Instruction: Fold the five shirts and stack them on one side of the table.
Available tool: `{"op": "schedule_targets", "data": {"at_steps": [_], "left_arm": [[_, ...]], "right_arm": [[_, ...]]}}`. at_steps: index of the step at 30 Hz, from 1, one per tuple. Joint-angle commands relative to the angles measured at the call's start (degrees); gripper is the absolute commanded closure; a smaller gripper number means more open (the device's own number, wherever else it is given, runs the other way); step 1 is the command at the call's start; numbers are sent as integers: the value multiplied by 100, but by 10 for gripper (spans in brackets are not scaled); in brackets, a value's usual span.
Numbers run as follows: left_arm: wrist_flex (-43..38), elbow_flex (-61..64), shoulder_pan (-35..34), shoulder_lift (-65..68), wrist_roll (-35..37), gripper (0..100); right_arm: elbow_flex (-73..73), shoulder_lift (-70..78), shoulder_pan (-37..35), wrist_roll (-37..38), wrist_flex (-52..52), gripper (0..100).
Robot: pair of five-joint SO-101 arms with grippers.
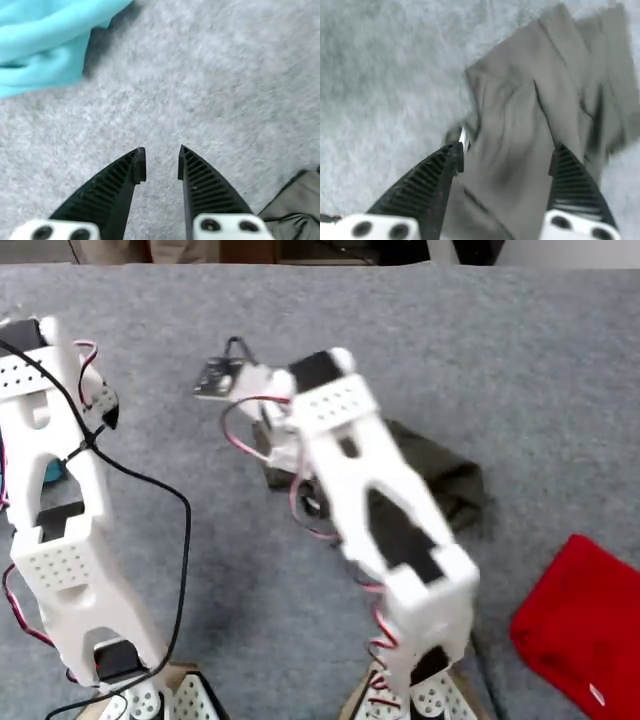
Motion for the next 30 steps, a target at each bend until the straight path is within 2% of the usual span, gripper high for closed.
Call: {"op": "schedule_targets", "data": {"at_steps": [1, 3, 6, 7, 8, 14, 21, 25, 30], "left_arm": [[62, 141, 35, -92, -18, 875], [62, 167, 114, -48, -44, 875], [53, 220, 149, -48, -44, 875], [53, 220, 149, -48, -44, 875], [53, 220, 149, -48, -44, 875], [-334, 510, 466, -40, -44, 875], [-1292, 1732, 1389, -40, 0, 875], [-1635, 1969, 1978, -40, 53, 875], [-2321, 1960, 2576, -40, 607, 871]], "right_arm": [[-1165, 1314, 48, -273, 70, 726], [-1763, 1938, 198, -308, 255, 772], [-2765, 2598, 514, -404, 826, 966], [-3064, 2730, 655, -475, 958, 998], [-3169, 2756, 831, -554, 958, 971], [-2782, 1833, 1886, -580, 949, 990], [-1437, 611, 3284, 211, 888, 990], [-1341, 646, 4277, 730, 862, 990], [-1376, 892, 5103, 1108, 668, 990]]}}
